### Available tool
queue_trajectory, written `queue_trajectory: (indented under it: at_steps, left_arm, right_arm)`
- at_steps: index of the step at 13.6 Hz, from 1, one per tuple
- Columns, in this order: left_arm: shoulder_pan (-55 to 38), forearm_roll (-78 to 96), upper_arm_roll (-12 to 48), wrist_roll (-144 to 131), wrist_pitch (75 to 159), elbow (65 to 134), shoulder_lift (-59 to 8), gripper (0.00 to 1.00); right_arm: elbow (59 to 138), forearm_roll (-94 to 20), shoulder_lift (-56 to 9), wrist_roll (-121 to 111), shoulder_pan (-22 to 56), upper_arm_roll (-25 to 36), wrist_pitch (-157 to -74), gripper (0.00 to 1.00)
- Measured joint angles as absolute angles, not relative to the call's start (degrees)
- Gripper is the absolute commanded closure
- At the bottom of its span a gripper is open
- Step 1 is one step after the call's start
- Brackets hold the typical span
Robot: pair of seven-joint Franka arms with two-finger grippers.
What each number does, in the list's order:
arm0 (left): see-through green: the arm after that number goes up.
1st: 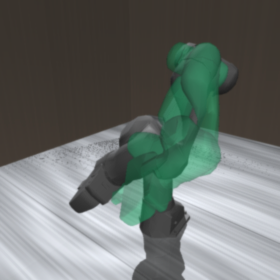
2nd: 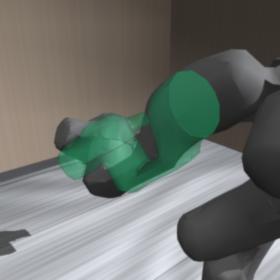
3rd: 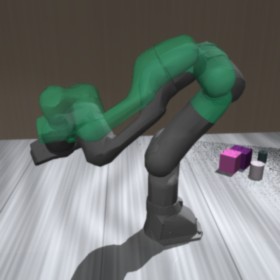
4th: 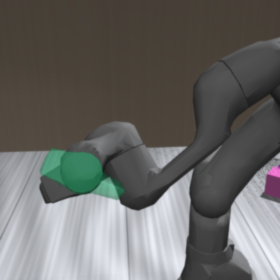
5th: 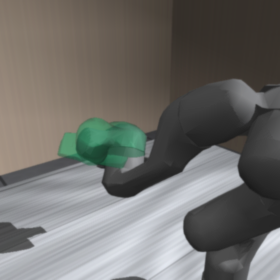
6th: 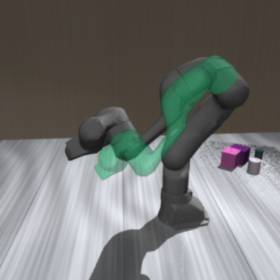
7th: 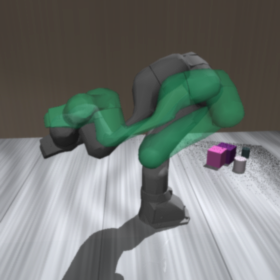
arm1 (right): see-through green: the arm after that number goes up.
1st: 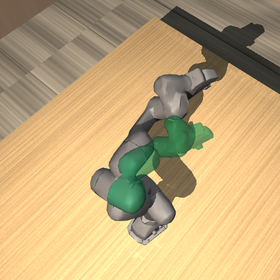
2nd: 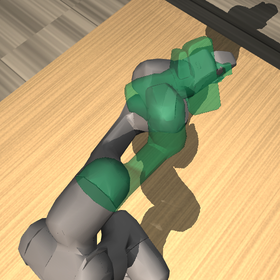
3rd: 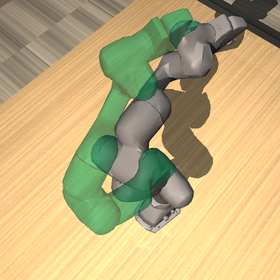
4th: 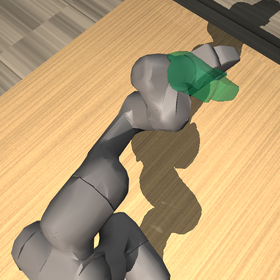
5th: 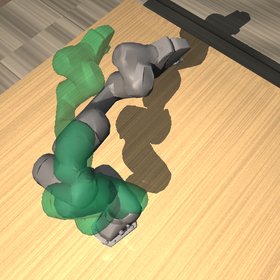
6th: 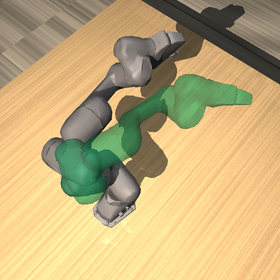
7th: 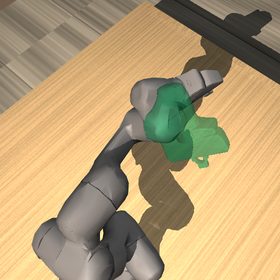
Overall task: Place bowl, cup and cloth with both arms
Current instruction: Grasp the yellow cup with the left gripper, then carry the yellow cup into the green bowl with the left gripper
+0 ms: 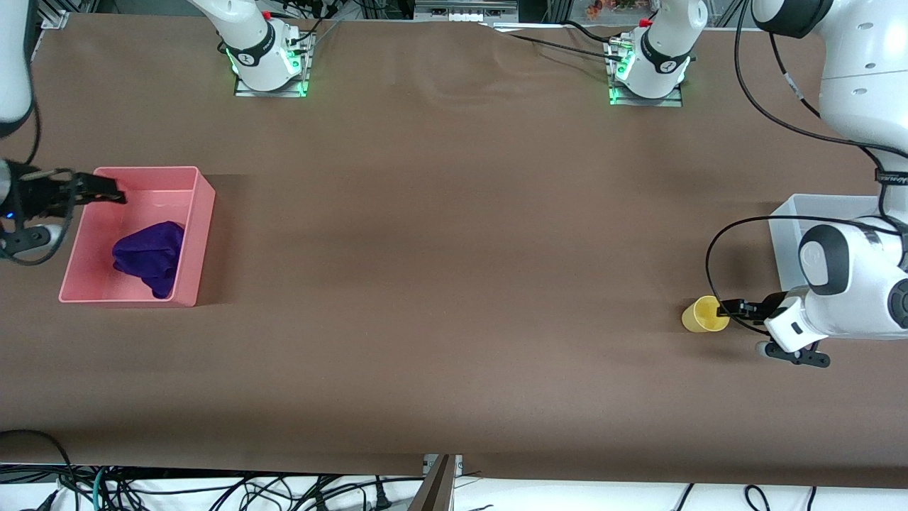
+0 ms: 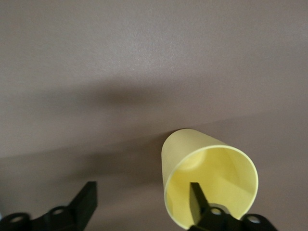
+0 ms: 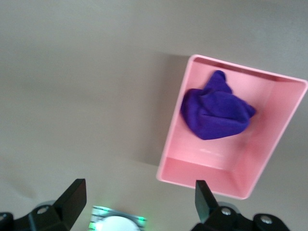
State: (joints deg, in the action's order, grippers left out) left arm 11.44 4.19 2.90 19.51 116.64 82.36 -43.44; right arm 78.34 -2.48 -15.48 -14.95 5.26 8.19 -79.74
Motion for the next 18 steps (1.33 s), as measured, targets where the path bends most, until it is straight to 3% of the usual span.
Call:
queue_trajectory:
  at_steps: [8,14,18]
  left_arm:
    - [11.5,7.7,2.9,19.1,115.8,82.4,-43.7,1.00]
    - [13.5,-2.1,1.9,24.3,100.9,80.6,-31.3,1.00]
    - [22.4,-8.8,1.4,36.8,99.0,81.8,-28.6,1.00]
  right_arm:
    - [72.0,-2.0,-14.9,-11.0,5.0,6.9,-80.0,0.00]
    - [74.2,3.8,-10.9,-11.2,4.3,3.8,-80.4,0.00]
    - [74.8,4.2,-11.0,-11.0,4.6,2.8,-80.5,0.00]
